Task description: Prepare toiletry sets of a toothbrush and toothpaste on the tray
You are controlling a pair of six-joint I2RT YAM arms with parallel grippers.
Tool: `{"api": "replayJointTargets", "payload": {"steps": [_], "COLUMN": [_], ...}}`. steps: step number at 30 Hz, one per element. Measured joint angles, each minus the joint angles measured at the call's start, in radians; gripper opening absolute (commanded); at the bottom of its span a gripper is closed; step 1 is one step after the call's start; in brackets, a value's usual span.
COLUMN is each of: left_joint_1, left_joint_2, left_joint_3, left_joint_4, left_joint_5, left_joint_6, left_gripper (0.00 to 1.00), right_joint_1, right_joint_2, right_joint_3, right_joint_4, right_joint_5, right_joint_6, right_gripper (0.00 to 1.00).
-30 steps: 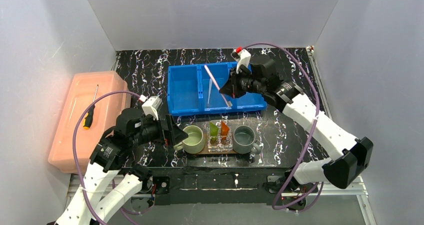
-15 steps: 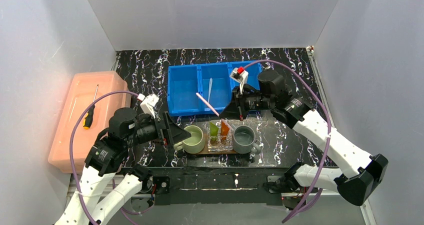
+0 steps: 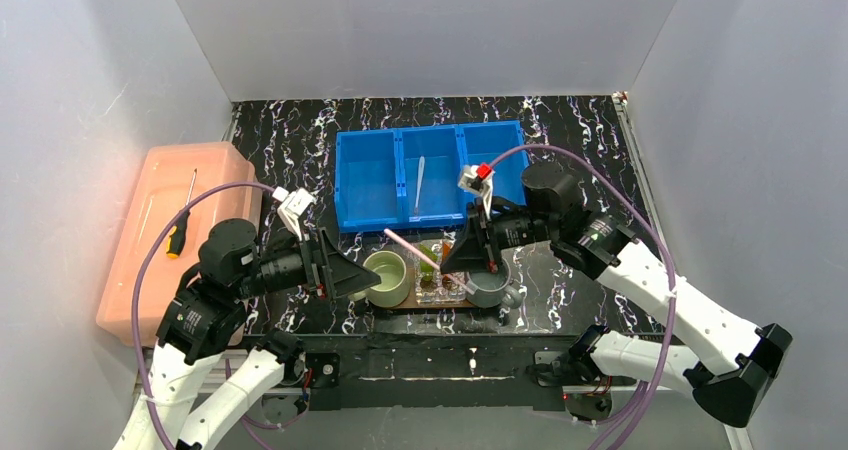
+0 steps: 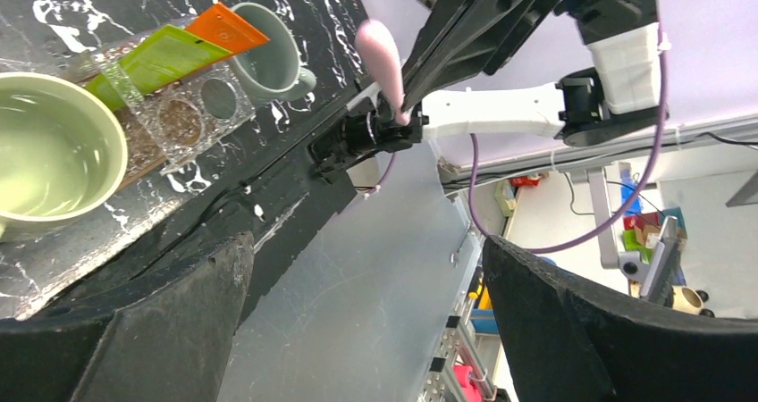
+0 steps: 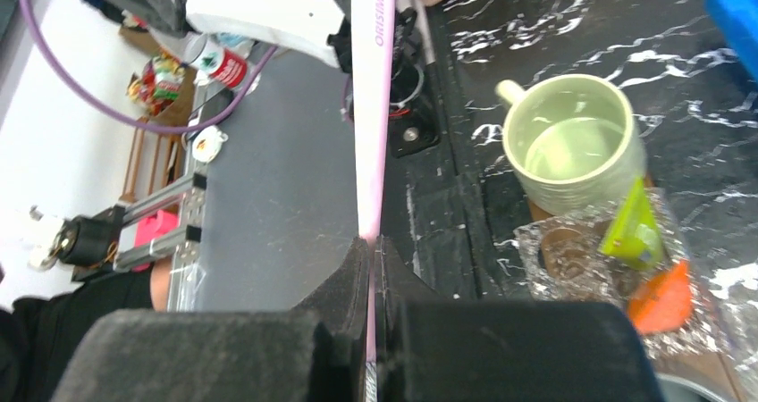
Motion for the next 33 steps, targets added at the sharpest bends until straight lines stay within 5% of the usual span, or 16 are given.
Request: {"api": "replayJointTargets", "payload": {"steps": [11, 33], "left_joint_1": [0.0, 0.0], "left_joint_2": [0.0, -0.012], "left_joint_3": [-0.002, -0.008], "left_joint_4": [0.1, -0.019], "left_joint_5": [0.14, 0.219], "left_joint_6": [-0.034, 0.099], "left_gripper": [0.99, 0.68], "right_joint_1": [0.173, 0.288], "right_joint_2": [0.024, 0.128], "right_joint_3": [-0.067, -0.046], "right_joint_4": [0.187, 0.252], "right_joint_5": [-0.079, -0.047], "right_joint_6": [0.075, 0.083], "right_gripper": [0.01, 0.01]}}
